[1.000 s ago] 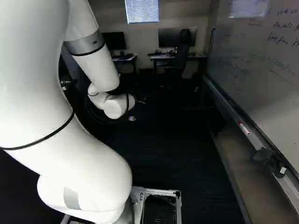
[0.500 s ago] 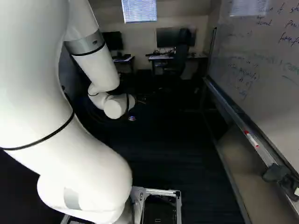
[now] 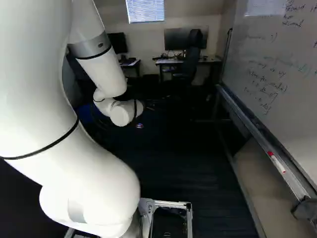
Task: Open the door and move inside
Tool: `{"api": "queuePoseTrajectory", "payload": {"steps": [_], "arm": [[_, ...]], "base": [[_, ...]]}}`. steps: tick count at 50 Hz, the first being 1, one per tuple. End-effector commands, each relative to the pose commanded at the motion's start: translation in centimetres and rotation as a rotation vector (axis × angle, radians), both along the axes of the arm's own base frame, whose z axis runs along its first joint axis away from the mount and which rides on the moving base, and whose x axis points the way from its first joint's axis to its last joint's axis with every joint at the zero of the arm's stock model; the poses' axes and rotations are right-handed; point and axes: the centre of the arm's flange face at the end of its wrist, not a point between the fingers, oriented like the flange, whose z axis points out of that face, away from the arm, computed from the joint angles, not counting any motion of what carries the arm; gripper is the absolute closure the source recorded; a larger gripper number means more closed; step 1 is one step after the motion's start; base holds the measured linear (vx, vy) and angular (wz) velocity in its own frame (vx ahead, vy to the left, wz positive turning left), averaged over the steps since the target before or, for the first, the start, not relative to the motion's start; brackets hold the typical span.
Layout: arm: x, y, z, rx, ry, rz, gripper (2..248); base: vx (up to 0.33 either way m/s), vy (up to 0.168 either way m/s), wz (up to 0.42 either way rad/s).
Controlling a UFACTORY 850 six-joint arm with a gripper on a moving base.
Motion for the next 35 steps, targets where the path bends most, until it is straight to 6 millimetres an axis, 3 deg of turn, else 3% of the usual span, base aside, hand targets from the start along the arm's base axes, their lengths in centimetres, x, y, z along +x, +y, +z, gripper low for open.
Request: {"api": "queuePoseTrajectory", "payload": {"steps": [35], "arm": [[0.0, 0.0, 0.0, 0.0, 0.0, 0.0, 3]], "base": [[0.199, -0.017, -0.014]]}}
